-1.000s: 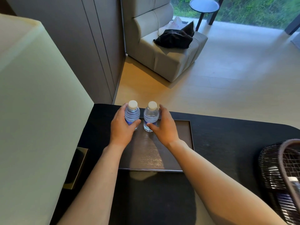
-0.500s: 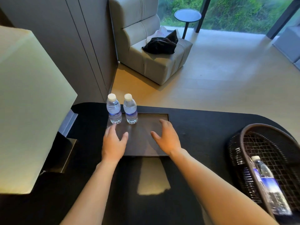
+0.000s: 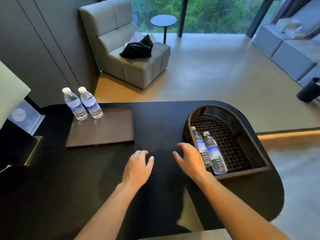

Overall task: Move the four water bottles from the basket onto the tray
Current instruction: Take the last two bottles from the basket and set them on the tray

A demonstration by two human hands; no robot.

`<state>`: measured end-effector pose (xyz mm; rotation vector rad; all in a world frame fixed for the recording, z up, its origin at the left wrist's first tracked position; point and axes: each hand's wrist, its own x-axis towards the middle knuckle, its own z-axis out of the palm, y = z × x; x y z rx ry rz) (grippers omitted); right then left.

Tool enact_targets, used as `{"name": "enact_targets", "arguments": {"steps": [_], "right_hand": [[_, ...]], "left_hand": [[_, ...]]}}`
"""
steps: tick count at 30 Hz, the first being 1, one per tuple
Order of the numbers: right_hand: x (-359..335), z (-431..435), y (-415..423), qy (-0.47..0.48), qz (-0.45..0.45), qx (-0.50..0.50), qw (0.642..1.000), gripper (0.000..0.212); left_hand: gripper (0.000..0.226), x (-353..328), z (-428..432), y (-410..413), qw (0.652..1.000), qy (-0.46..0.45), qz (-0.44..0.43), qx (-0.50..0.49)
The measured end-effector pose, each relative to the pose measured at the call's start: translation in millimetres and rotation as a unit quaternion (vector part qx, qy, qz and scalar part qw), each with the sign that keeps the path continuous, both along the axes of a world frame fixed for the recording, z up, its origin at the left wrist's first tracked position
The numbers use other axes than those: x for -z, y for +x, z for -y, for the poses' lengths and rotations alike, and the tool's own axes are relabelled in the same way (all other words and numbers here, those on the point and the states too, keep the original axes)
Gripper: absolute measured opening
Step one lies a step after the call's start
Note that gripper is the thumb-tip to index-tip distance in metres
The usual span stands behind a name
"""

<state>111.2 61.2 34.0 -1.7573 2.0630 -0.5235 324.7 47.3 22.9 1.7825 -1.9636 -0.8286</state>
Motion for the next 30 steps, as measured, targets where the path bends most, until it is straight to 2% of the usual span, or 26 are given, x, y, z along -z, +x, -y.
{"name": "enact_targets", "arguments": {"steps": [6, 9, 14, 16, 22, 27, 30], "right_hand": [[-13.4, -36.0, -87.8, 0.011, 0.001, 0.076, 0.997, 0.039], [-12.4, -38.9, -127.2, 0.043, 0.005, 0.108, 0.993, 0.045], [5.1, -22.9, -170.5, 0.108, 0.014, 0.139, 0.984, 0.042], [15.9, -13.8, -183.2, 0.129, 0.018, 0.143, 0.981, 0.043], [42.6, 17.7, -208.0, 0.173, 0.048, 0.163, 0.970, 0.049], [63.7, 47.0, -216.4, 0.205, 0.116, 0.179, 0.955, 0.060], [78.2, 59.1, -217.9, 0.229, 0.161, 0.192, 0.941, 0.060]], "left_hand": [[0.046, -16.5, -13.8, -96.7, 0.997, -0.010, -0.001, 0.070], [0.045, -22.9, -6.4, -141.6, 0.996, -0.002, -0.010, 0.092], [0.024, -14.8, 24.9, -200.9, 0.990, 0.032, -0.017, 0.138], [0.024, -5.3, 41.8, -219.9, 0.988, 0.063, -0.025, 0.141], [0.038, 30.2, 89.4, -267.3, 0.980, 0.171, -0.042, 0.088], [0.078, 50.8, 108.8, -294.7, 0.969, 0.241, -0.056, 0.018], [0.079, 60.9, 116.2, -303.2, 0.966, 0.251, -0.059, -0.019]]}}
